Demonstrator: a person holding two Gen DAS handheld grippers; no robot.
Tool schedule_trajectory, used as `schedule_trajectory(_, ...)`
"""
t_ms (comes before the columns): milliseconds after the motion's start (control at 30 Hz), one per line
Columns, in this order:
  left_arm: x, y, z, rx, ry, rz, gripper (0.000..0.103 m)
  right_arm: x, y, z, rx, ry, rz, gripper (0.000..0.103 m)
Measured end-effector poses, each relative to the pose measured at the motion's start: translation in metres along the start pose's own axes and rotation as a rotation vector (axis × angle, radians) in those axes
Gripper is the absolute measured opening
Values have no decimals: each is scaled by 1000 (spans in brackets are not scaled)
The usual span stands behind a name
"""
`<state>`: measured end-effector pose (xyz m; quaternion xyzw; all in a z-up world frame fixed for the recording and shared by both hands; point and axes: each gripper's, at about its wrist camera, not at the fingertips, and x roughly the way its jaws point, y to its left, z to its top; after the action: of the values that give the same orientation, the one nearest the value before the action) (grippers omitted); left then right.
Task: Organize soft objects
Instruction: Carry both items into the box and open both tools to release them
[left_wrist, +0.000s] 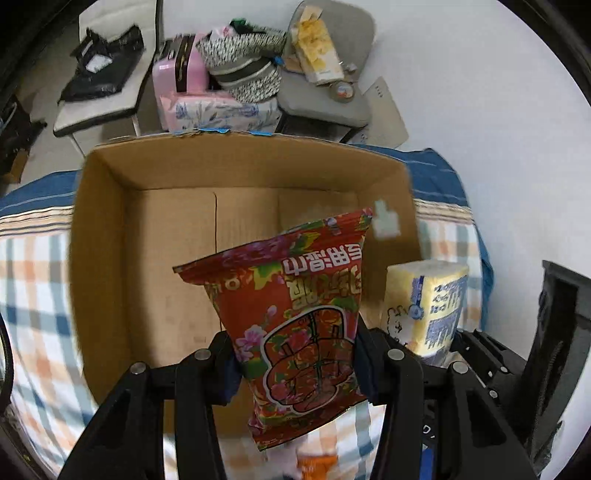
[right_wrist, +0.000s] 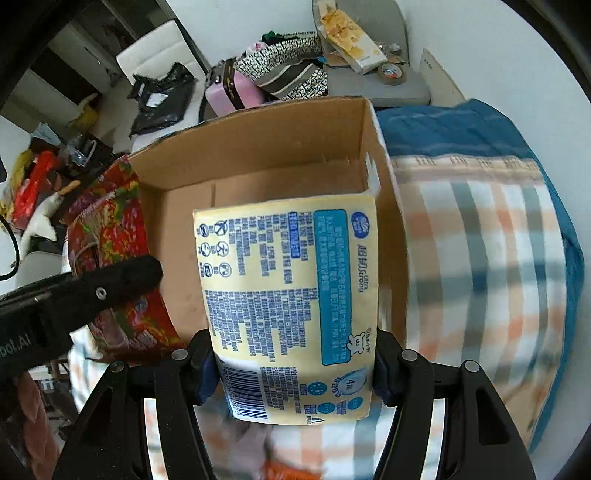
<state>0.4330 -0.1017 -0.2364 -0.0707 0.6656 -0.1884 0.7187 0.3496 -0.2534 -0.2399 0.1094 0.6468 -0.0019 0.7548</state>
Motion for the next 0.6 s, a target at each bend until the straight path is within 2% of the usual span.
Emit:
schedule_trajectory(200, 51, 20, 46, -43, 64, -22, 46, 68, -15, 69, -40, 35, -34, 66)
schedule_trajectory(367, 72, 21, 64, -42, 94, -8, 48, 97, -16, 99, -68, 49, -64, 66)
schedule_trajectory(433, 80, 20, 68, -44, 108, 22, 48, 103, -13, 108, -87, 47, -70, 67)
schedule_trajectory(500, 86, 20, 69, -57, 130, 40, 48, 103, -10, 113, -87, 32, -69, 70)
schedule_trajectory(567, 87, 19, 69, -61, 118, 60, 50, 103, -10, 117, -84, 30, -63, 84)
schedule_trajectory(600, 86, 18, 69, -60, 108, 76, 50, 104, -10, 120, -84, 31, -64, 87)
